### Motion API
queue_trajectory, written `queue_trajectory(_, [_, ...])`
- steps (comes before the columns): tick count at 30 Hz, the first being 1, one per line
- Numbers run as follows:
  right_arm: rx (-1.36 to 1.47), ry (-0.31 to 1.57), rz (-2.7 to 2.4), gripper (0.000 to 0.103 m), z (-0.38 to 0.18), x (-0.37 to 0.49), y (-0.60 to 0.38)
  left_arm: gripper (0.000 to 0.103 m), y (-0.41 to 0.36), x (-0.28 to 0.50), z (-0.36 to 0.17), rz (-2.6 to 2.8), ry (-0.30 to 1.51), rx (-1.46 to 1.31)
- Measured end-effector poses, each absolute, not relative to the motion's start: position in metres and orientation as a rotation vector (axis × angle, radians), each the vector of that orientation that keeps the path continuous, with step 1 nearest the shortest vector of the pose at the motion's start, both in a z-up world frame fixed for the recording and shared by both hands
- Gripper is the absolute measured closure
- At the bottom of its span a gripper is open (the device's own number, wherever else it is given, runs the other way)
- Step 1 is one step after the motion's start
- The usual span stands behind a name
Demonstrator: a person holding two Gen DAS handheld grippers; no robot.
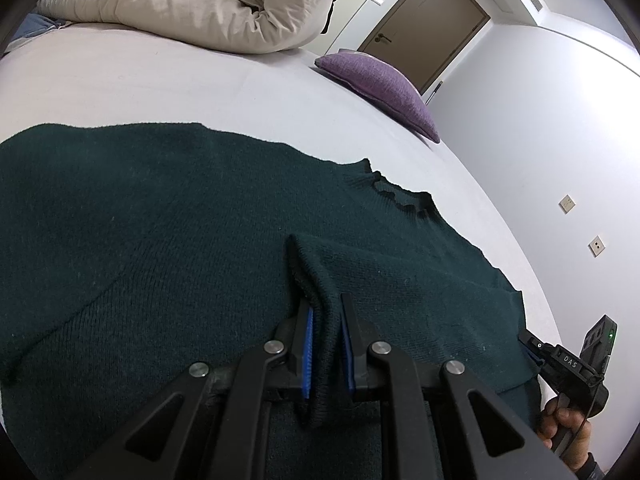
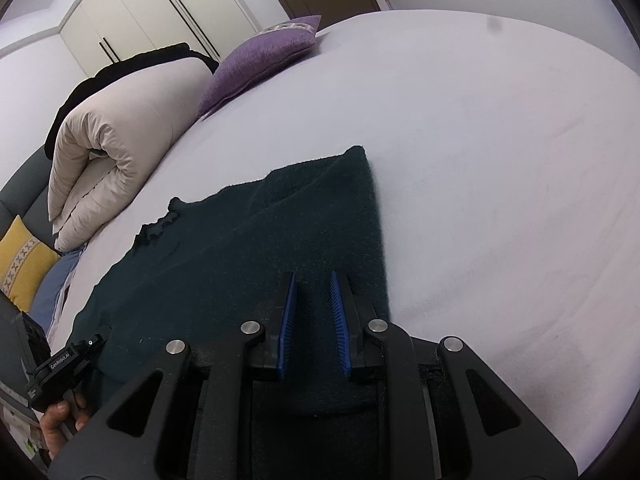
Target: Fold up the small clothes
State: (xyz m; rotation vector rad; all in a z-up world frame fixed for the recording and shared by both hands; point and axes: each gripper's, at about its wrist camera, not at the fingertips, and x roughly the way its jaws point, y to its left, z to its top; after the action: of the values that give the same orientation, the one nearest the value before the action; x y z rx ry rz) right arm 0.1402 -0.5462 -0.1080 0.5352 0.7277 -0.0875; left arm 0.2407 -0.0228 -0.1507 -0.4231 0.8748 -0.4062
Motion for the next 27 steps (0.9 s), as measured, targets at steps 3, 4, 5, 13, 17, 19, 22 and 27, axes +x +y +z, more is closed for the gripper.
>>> queue_trajectory(3, [0.541,0.721,-0.084,0.086,-0.1093,0.1400,-0.5466,0.087,-0.0212,0.2416,-0.1513,-0.413,0.874,-0.438])
queue_trajectory(4, [0.549,0.717,-0.081,0.086,-0.1100,0.1395,-0.5478,0.087,-0.0208,0.2419,-0.1516,-0.415,0.874,-0.442])
queue_trajectory(5, [0.556,0.713,-0.077,0.086,-0.1112,0.1395,-0.5477,0.087,-0.0212,0.2422,-0.1512,-0.415,0.874,-0.442])
queue_trajectory(13, [0.582,0.700,-0.063,0.086,-0.1124,0.1369,-0.5515,0.087,-0.0205,0.2431,-0.1512,-0.418,0.873,-0.448])
queue_trajectory(17, [0.591,0.695,-0.060,0.086,-0.1129,0.1356,-0.5524,0.087,-0.0192,0.2431,-0.1509,-0.422,0.871,-0.459])
queue_trajectory(19, [0.593,0.694,-0.058,0.086,-0.1136,0.1353,-0.5530,0.087,-0.0187,0.2429,-0.1514,-0.423,0.871,-0.460])
queue_trajectory(22, [0.597,0.692,-0.057,0.086,-0.1139,0.1346,-0.5537,0.087,-0.0184,0.2429,-0.1518,-0.424,0.871,-0.461])
queue_trajectory(27, [0.597,0.691,-0.057,0.086,-0.1137,0.1343,-0.5538,0.087,-0.0185,0.2428,-0.1519,-0.424,0.871,-0.462])
